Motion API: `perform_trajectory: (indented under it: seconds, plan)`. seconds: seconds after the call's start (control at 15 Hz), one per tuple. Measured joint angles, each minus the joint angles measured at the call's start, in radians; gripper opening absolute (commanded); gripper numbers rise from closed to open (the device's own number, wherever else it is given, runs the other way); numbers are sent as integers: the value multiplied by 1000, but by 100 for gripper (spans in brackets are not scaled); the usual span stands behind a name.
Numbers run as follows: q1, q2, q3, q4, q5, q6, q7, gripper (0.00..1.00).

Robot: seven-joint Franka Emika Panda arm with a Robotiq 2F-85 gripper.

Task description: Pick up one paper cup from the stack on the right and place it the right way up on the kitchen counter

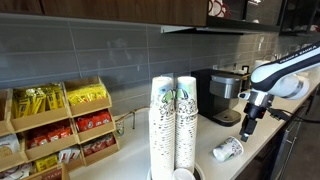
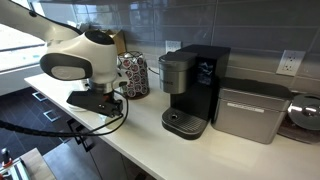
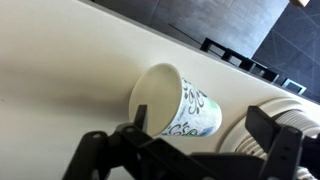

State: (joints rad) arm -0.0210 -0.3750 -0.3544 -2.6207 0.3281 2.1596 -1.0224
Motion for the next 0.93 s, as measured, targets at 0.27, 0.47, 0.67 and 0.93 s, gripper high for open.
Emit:
perform_trajectory:
  seconds: [0.27,0.47,0.67,0.93]
  plan:
    - [-4,31,-3,-7,78,8,-67,100]
    - [-5,63,-3,-9,120,8,-101,100]
    - [-5,92,-2,-9,148,8,-126,65]
    - [-5,117,2,-9,213,7,-167,33]
